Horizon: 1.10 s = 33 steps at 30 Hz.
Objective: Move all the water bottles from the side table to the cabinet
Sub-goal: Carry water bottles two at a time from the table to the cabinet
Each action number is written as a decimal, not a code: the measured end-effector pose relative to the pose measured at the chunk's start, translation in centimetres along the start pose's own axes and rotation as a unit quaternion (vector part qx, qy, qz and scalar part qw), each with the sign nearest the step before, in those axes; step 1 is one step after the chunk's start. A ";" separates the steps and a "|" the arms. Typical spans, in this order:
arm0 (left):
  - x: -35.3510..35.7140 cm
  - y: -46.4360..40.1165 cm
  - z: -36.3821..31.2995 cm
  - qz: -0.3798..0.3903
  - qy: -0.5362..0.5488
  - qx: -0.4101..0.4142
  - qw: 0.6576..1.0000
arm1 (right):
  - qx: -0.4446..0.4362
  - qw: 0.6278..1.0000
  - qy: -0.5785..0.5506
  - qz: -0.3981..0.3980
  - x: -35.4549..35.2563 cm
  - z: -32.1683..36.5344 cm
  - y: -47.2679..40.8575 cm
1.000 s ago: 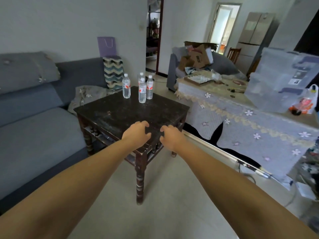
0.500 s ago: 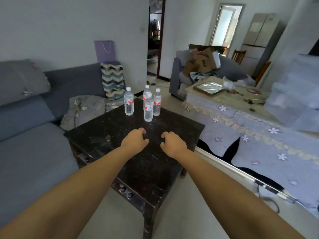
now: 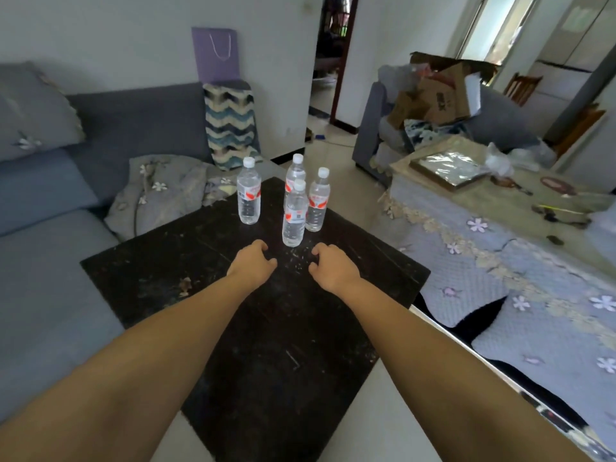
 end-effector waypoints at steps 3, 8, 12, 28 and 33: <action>1.2 -4.3 -0.2 -0.008 0.049 -0.041 0.998 | 0.004 1.000 -0.025 0.017 1.2 -2.1 -4.8; 2.7 -11.1 0.1 -0.035 0.093 -0.071 0.992 | 0.057 0.991 -0.115 0.020 4.4 -4.5 -11.4; 4.3 -17.0 0.5 -0.075 0.126 -0.066 0.987 | 0.108 0.973 -0.200 -0.031 7.7 -6.1 -16.6; 6.0 -34.7 0.9 -0.149 0.293 -0.031 0.944 | 0.139 0.853 -0.425 -0.268 16.1 -9.6 -26.5; 5.4 -35.6 1.9 -0.100 0.285 -0.032 0.953 | 0.140 0.869 -0.410 -0.239 15.8 -9.8 -26.2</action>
Point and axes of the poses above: each hand's wrist, its own y-axis away from the middle knuckle, its own x-axis out of the palm, z = x × y, the point moved 7 cm from there along -y, towards the middle knuckle, and after that the axes turned 9 degrees about -x, right-handed, at the moved point
